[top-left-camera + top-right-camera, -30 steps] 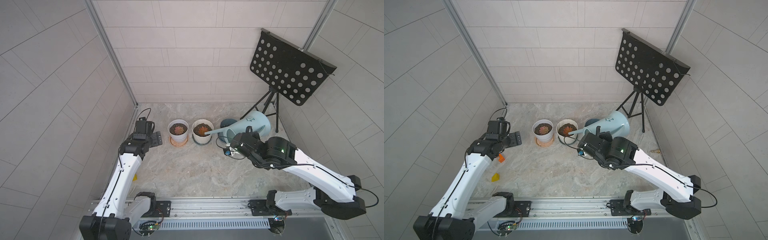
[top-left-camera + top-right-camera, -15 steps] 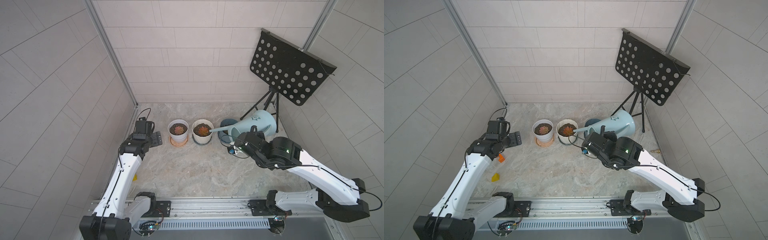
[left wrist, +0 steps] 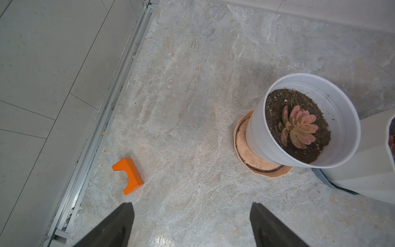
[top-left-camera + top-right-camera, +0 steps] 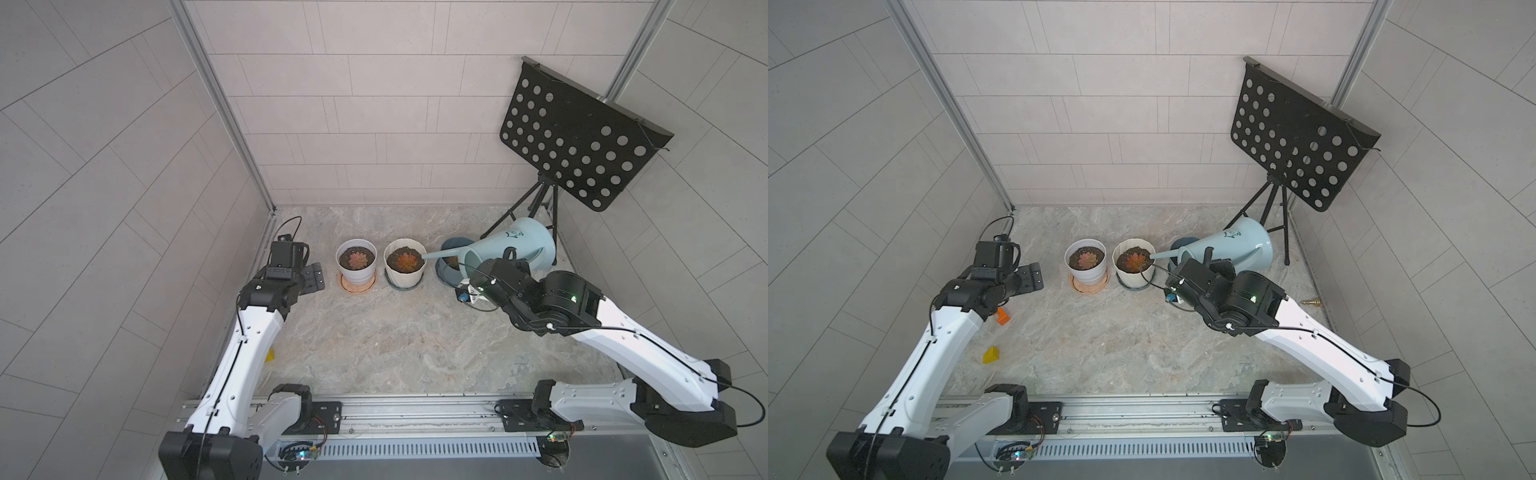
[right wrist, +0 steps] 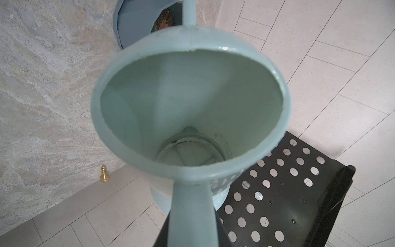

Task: Water the succulent around the soil edge
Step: Water the soil of the potted plant with water.

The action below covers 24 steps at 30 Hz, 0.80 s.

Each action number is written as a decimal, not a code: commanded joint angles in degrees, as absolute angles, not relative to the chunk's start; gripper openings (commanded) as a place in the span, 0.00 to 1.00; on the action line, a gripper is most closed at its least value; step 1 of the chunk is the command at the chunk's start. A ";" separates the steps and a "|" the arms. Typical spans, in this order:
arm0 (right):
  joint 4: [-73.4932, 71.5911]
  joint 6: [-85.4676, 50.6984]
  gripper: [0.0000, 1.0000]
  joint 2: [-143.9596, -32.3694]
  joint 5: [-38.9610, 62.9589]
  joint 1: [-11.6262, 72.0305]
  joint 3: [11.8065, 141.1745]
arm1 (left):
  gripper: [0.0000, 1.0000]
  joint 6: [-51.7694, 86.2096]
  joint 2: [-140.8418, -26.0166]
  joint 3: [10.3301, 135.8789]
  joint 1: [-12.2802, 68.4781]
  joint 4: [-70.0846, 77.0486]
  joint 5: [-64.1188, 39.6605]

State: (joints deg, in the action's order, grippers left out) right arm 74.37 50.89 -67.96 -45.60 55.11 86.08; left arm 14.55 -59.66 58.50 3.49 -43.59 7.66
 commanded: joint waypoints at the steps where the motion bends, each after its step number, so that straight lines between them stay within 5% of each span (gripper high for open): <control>1: 72.52 51.72 0.00 -67.30 -49.22 54.61 85.96 | 0.93 14.59 -58.89 59.25 3.12 -43.93 7.62; 24: 64.39 55.19 0.00 -70.29 -46.28 51.44 86.13 | 0.93 14.51 -58.68 59.26 3.02 -43.94 7.71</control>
State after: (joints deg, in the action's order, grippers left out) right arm 66.85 54.28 -70.32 -44.56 51.68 85.78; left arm 14.55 -59.66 58.50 3.49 -43.59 7.53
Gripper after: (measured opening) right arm 0.213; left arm 0.928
